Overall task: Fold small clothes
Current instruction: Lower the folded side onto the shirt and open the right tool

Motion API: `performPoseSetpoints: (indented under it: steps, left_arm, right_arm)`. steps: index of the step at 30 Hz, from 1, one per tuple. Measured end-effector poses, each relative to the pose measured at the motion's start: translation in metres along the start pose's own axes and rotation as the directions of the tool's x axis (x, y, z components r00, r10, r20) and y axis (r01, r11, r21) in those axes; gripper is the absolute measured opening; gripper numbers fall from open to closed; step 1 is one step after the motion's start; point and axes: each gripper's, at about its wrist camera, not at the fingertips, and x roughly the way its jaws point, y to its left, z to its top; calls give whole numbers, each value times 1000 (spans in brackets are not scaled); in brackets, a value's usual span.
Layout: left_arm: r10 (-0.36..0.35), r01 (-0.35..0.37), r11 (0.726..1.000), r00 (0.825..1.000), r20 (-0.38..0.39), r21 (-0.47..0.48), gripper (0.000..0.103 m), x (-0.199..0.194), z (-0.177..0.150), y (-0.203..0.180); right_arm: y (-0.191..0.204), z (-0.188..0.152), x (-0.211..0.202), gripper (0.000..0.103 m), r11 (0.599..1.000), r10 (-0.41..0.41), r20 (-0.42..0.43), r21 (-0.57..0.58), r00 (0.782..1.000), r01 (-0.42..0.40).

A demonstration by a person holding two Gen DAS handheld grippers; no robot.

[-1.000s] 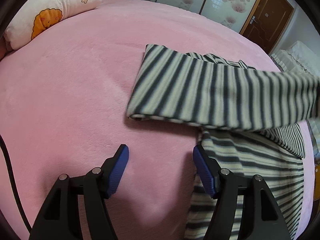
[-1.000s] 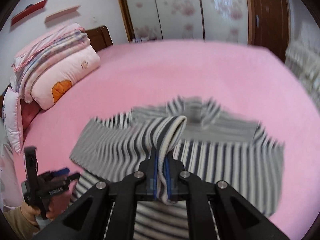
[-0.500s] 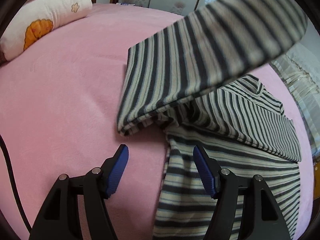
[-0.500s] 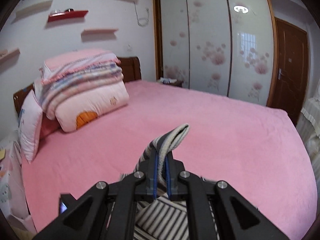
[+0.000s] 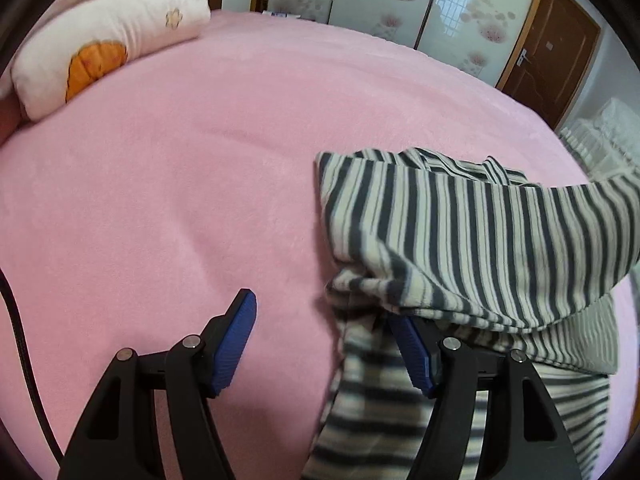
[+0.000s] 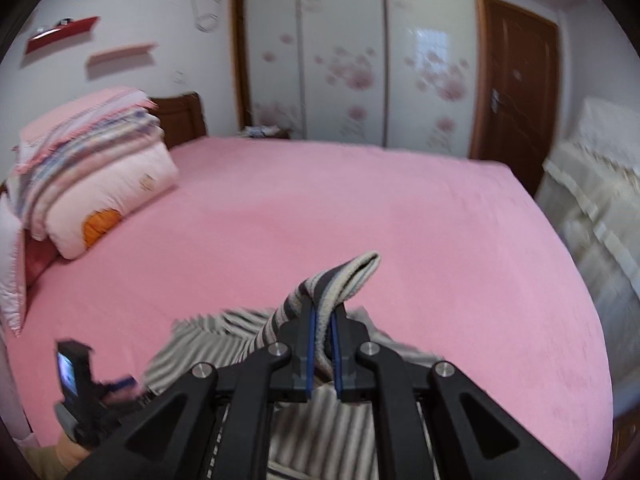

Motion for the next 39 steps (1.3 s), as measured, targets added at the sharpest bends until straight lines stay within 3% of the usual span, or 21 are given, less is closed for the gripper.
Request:
performPoseSetpoints:
  steps: [2,4,11,18,21,26,32,39]
  left_arm:
    - [40,-39,999,999,-6,24,62,4,2,-10]
    - [46,-45,998,999,-29,33,52,9,4,-15]
    - [50,-48,998,998,-46,52,51,11,2,-8]
    - [58,-54,996,997,-57,69,51,10,2,5]
    - [47,-43,997,997,-68,61,52,14,3,10]
    - [42,-38,997,997,-69,63,52,17,5,9]
    - [41,-37,997,997,-68,64,52,11,2,14]
    - [43,-38,998,996,-81,53,53,14,2,14]
  right_arm:
    - [-18,-16,10,6,999,-36,-36,19,999,37]
    - [-37,-30,21,6,997,-61,-73,49,995,64]
    - [-99,-76,70,6,973,-146,-230,145,962,182]
    - [-140,-116,112,11,945,-58,-374,278,926,171]
    - [-152,-121,105,23,922,-16,-358,356,934,152]
    - [-163,-124,73,26,912,22,-300,397,954,104]
    - [-155,-141,60,26,932,67,-314,358,947,53]
    - [-153,-158,80,26,924,53,-353,372,934,89]
